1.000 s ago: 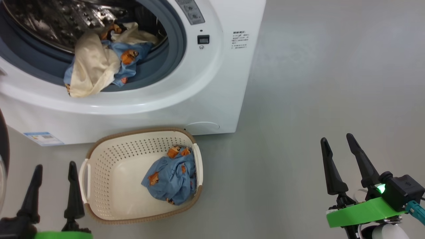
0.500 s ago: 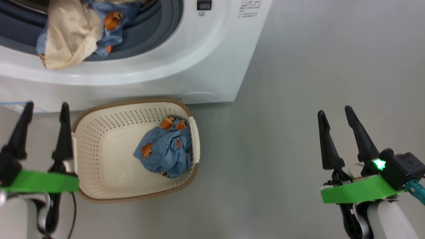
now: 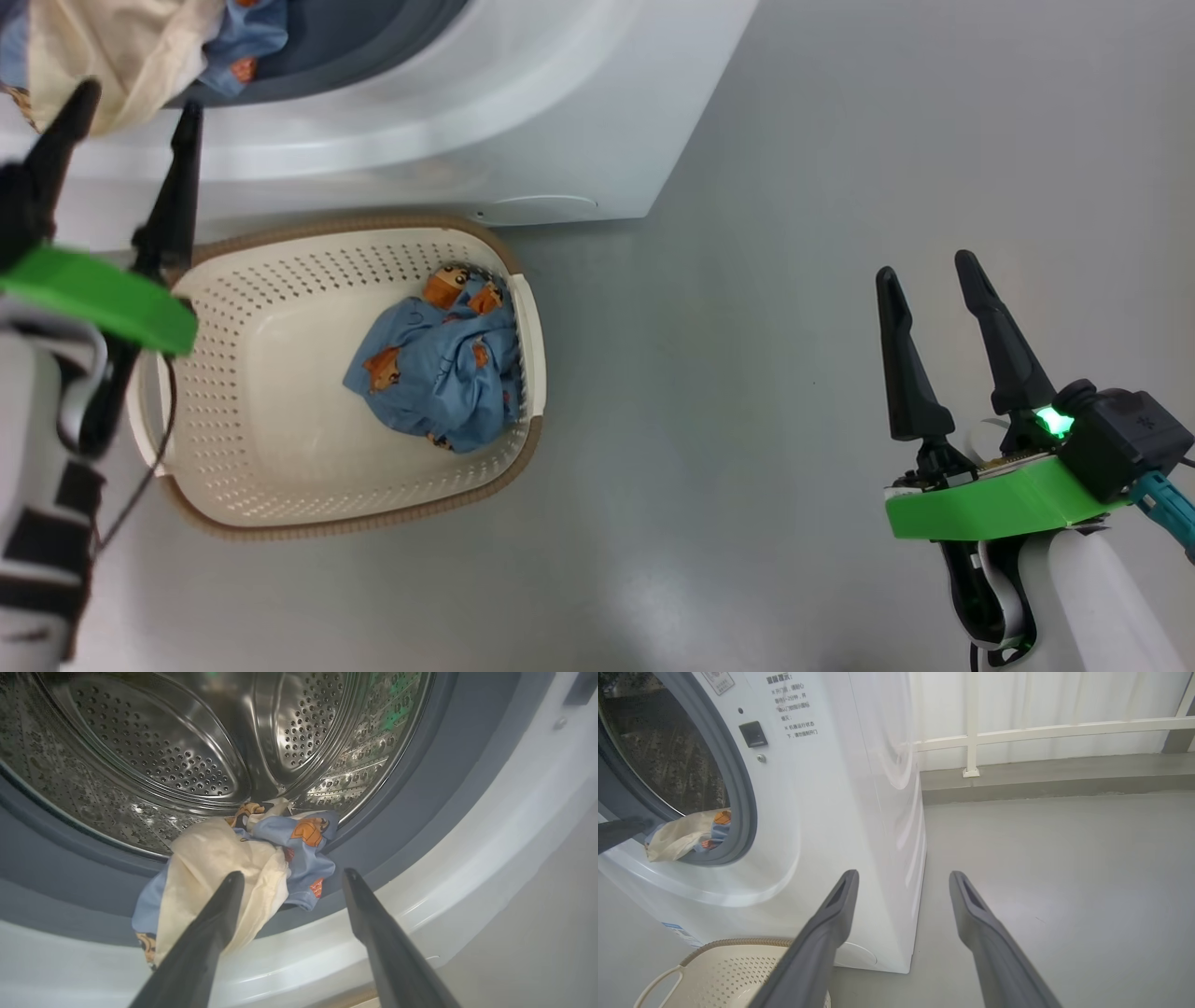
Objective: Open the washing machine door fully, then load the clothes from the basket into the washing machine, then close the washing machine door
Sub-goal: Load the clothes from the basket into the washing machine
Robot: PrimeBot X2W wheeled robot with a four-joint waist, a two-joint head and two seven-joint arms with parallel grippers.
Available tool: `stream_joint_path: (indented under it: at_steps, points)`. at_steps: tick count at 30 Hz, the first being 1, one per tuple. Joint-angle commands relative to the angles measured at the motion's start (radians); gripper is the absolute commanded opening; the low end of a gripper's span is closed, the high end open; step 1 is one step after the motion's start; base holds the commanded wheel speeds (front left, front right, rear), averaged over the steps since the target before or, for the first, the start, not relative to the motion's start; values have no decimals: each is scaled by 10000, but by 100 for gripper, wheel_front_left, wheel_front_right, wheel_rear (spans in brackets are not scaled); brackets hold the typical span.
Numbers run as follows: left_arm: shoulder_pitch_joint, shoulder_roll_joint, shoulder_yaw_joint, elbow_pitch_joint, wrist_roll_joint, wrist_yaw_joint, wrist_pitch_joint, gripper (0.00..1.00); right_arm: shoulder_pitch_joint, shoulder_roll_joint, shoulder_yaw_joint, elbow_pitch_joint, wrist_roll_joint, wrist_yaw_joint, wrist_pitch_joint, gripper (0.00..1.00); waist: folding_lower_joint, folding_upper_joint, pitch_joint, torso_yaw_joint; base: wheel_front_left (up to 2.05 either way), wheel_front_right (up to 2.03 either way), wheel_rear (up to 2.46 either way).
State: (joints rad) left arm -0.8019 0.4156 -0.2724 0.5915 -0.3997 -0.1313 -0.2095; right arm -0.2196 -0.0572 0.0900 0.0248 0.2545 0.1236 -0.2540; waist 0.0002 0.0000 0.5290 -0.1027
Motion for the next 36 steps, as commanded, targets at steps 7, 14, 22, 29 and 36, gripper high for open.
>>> stream_joint_path:
  at_steps: [7,14,22,29,36]
  points:
    - [-2050,988,-1371,921,-1129,6,934,100,-115,66,186,-239,-21,71,-78,100,-2,0,147,-69,0,0,0]
    - [-3186,1199,-2851,1675,-2472,6,1820,100,-158,68,234,-245,37,71,-78,100,-2,0,163,-161,0,0,0]
    - [-3874,1520,-4310,2308,-3466,6,1941,100,-117,69,290,-288,28,71,-78,100,-2,0,212,-400,0,0,0]
    - [-4350,1699,-5140,2986,-3947,6,1570,100,-60,69,351,-352,35,71,-78,100,-2,0,319,-607,0,0,0]
    - [-4751,1826,-5767,3627,-4346,6,1358,100,-85,69,418,-427,72,71,-78,100,-2,0,468,-747,0,0,0]
